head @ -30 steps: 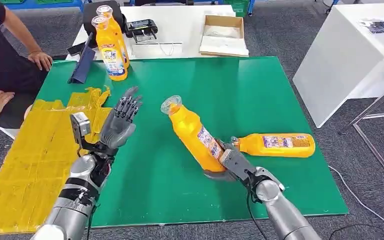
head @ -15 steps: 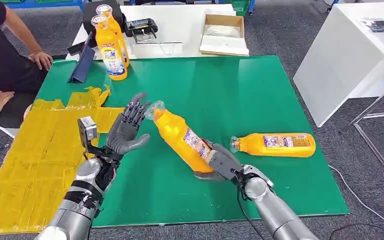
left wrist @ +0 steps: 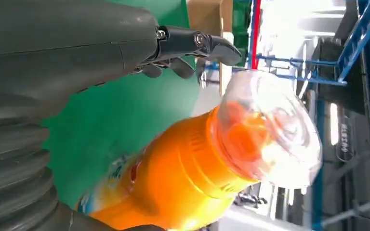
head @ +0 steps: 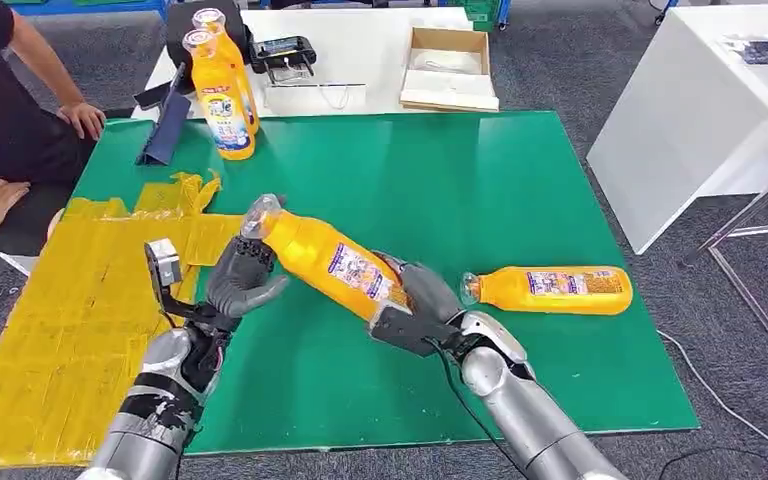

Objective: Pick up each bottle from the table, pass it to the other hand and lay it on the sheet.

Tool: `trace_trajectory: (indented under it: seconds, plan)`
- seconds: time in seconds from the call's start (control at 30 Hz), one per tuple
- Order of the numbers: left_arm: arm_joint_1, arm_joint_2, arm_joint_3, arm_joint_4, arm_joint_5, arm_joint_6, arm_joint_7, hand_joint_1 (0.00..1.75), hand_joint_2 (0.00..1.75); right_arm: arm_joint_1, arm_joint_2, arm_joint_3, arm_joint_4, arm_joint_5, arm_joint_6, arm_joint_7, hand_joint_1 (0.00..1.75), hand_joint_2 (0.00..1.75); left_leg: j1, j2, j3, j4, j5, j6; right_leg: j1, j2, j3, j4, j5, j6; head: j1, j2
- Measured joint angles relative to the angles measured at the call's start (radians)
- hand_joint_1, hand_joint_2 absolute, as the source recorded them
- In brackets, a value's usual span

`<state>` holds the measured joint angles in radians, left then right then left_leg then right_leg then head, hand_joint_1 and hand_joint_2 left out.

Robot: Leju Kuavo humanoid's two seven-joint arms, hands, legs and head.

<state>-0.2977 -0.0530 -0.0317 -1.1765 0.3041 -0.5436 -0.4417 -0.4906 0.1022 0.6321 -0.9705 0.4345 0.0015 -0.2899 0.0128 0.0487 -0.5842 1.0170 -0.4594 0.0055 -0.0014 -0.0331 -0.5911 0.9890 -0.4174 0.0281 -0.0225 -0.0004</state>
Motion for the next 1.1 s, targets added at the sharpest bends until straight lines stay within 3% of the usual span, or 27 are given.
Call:
trace_trajectory:
  seconds: [1.1]
  plan:
    - [-0.043, 0.000, -0.038, 0.047, 0.050, -0.015, 0.022, 0.00, 1.75, -0.183, 0.226, 0.084, 0.301, 0.067, 0.049, 0.039, 1.75, 1.75, 0.000, 0.000, -0.001, 0.000, 0.001, 0.000, 0.000, 0.000, -0.002, 0.000, 0.000, 0.000, 0.000, 0.000]
